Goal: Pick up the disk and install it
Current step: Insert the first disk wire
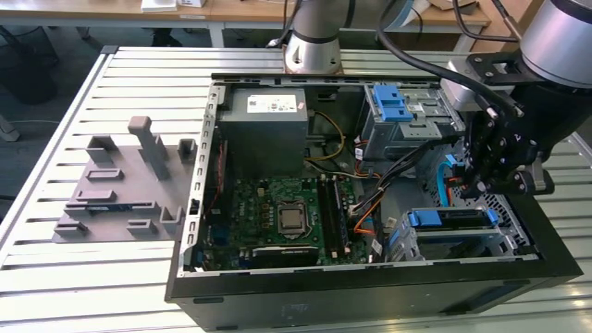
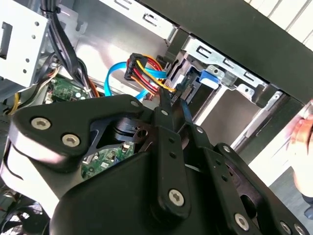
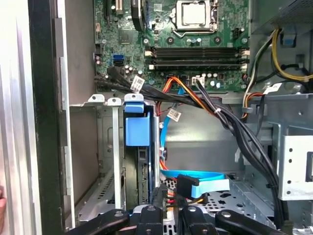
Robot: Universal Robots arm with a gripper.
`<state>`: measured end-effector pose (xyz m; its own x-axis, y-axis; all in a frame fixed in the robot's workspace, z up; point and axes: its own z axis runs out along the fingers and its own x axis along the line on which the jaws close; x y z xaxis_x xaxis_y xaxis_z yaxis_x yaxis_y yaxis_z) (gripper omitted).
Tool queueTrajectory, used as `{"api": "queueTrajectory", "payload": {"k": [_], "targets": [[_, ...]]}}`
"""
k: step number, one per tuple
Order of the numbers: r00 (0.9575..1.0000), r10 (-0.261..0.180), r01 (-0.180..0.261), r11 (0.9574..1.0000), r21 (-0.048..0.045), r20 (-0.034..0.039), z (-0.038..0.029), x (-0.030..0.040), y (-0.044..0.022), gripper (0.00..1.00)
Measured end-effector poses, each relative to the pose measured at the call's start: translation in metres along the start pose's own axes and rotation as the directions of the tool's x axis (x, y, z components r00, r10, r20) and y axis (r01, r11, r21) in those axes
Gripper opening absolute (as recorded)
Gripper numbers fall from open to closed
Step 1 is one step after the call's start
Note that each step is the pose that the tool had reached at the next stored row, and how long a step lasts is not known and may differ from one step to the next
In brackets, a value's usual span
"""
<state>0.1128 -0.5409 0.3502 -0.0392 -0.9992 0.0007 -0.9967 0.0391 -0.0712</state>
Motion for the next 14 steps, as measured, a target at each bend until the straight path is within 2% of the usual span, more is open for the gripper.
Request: {"api": "queueTrajectory", "payload": {"k": [3, 6, 14], "targets": [[1.0000, 0.000, 0.000, 1.0000, 0.0038, -0.0036, 0.0003, 0.0001, 0.0008, 0.24], [1.0000, 0.000, 0.000, 1.0000, 0.0072, -0.0037, -0.0004, 0.0001, 0.0023, 0.24], [1.0000, 0.000, 0.000, 1.0000, 0.0081, -0.0020, -0.0034, 0.0001, 0.0037, 0.24]]}}
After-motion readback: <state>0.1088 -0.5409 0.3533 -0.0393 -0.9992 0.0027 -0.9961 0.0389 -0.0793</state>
